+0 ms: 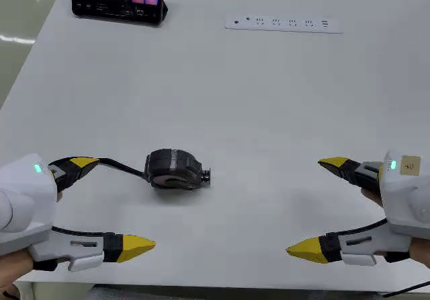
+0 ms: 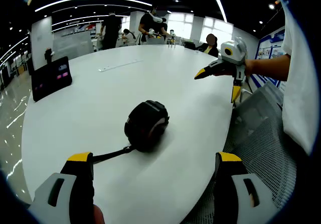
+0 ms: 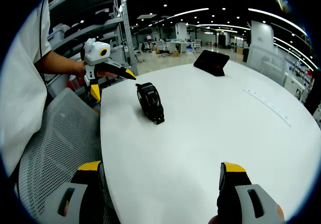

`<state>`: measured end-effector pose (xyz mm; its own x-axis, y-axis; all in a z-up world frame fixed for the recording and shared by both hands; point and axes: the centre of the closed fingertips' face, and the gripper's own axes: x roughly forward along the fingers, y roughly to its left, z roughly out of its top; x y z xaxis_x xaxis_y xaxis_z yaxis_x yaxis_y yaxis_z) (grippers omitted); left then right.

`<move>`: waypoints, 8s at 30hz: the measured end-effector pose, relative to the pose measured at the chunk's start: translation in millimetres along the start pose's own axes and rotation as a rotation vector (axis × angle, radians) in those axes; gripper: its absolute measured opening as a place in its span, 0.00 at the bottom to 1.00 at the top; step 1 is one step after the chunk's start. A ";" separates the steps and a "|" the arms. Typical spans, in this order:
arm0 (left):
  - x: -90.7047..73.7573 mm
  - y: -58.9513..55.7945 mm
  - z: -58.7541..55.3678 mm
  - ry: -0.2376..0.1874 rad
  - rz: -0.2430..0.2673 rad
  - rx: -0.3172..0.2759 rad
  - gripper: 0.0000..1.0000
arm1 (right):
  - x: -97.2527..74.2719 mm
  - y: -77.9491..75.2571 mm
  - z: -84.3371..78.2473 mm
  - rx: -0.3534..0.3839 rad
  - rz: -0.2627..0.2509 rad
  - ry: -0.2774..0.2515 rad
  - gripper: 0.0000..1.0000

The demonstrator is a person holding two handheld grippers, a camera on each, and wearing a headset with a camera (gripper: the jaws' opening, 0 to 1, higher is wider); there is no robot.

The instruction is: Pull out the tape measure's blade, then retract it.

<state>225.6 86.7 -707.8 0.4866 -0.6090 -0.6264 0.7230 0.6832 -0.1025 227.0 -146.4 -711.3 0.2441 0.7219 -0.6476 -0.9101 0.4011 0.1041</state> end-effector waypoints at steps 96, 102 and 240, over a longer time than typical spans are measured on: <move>75.8 25.1 9.7 0.210 -0.206 0.297 0.45 | 99.0 -9.9 33.8 -0.131 0.221 0.023 0.75; 77.9 25.0 9.4 0.214 -0.206 0.304 0.40 | 106.3 -9.7 35.6 -0.128 0.229 0.019 0.73; 83.8 24.6 3.4 0.276 -0.234 0.425 0.26 | 125.5 -12.1 26.3 -0.292 0.253 -0.008 0.10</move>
<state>285.8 51.1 -760.2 0.1842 -0.5575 -0.8095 0.9582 0.2853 0.0216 277.4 -45.9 -774.0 0.0015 0.7822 -0.6230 -0.9986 0.0337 0.0398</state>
